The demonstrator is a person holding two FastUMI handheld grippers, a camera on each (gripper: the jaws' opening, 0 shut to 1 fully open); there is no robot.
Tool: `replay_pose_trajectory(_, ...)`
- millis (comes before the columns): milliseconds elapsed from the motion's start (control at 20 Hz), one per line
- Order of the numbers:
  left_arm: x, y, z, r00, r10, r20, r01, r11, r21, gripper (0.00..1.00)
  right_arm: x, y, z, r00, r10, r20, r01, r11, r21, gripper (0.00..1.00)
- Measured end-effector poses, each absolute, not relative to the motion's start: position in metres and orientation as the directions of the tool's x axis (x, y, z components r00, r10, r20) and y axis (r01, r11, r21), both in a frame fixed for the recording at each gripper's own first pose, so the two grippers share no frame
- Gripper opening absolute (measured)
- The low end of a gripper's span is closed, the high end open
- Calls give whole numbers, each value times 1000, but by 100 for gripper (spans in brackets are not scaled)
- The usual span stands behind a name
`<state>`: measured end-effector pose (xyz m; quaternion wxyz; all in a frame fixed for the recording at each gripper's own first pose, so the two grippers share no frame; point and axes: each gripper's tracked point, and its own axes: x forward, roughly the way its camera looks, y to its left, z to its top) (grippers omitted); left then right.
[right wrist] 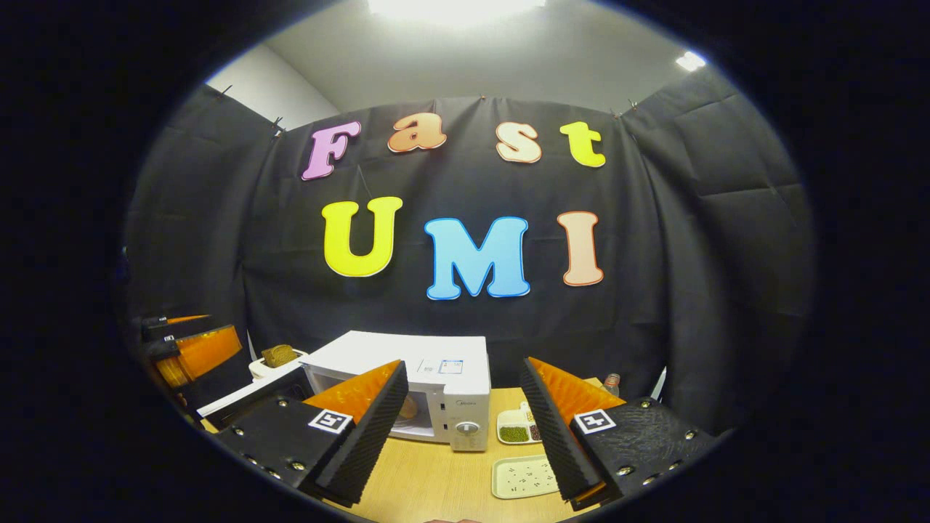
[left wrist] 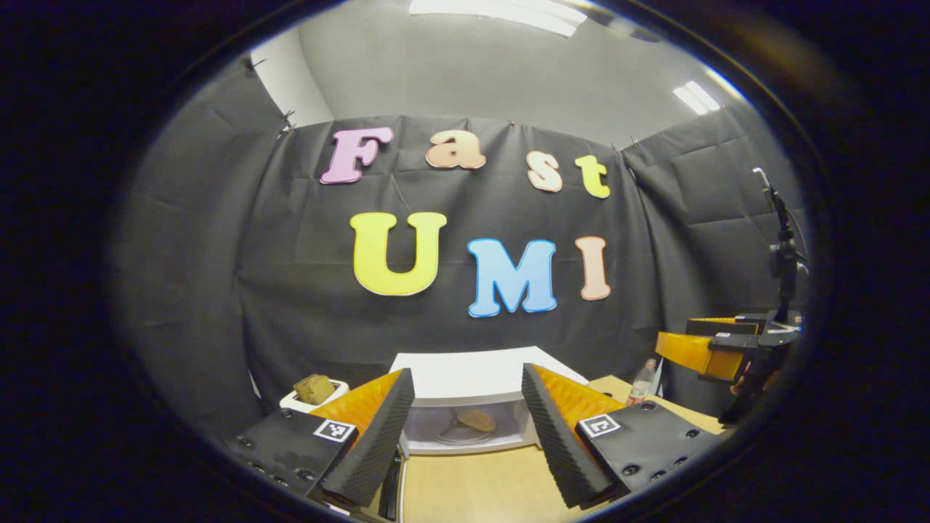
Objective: Open the microwave oven with the left hand, put the food in, and close the microwave oven.
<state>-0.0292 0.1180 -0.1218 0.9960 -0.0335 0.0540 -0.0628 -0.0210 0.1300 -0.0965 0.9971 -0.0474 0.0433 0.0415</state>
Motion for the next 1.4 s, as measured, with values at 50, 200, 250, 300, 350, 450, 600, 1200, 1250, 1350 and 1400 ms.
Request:
replay_pose_trajectory(50,-30,124,-123,987,-120,-104,113,991,-72,97,-21,134,-96,992,87,-92,-95,991,-91,95)
replay_pose_trajectory(200,-31,146,-122,992,-71,-105,64,995,-70,97,-23,143,-93,992,103,-76,-110,990,-93,95)
replay_pose_trajectory(250,-34,151,-126,992,-64,-111,55,995,-80,96,-23,144,-92,992,102,-77,-109,990,-93,96)
replay_pose_trajectory(300,-36,154,-131,990,-64,-127,53,994,-94,96,-22,147,-93,992,104,-78,-110,990,-89,97)
replay_pose_trajectory(350,-40,160,-136,988,-58,-140,45,994,-100,95,-22,149,-93,991,109,-80,-116,990,-85,97)
replay_pose_trajectory(450,-47,172,-141,987,-47,-156,33,995,-91,92,-25,150,-94,989,119,-84,-126,988,-84,97)
replay_pose_trajectory(600,-56,211,-155,979,35,-203,-36,999,0,46,-23,161,-102,983,155,-99,-163,983,-80,97)
replay_pose_trajectory(1200,-126,294,-263,891,78,-447,-49,996,74,7,-29,172,-101,978,187,-93,-195,977,-91,97)
replay_pose_trajectory(1250,-130,297,-271,884,72,-462,-48,997,65,7,-29,171,-98,979,183,-88,-190,978,-87,97)
replay_pose_trajectory(1350,-139,295,-288,869,55,-491,-41,998,38,7,-30,169,-93,982,173,-70,-179,980,-84,97)
replay_pose_trajectory(1400,-142,294,-297,860,46,-508,-35,999,31,7,-30,171,-90,982,180,-59,-184,980,-82,97)
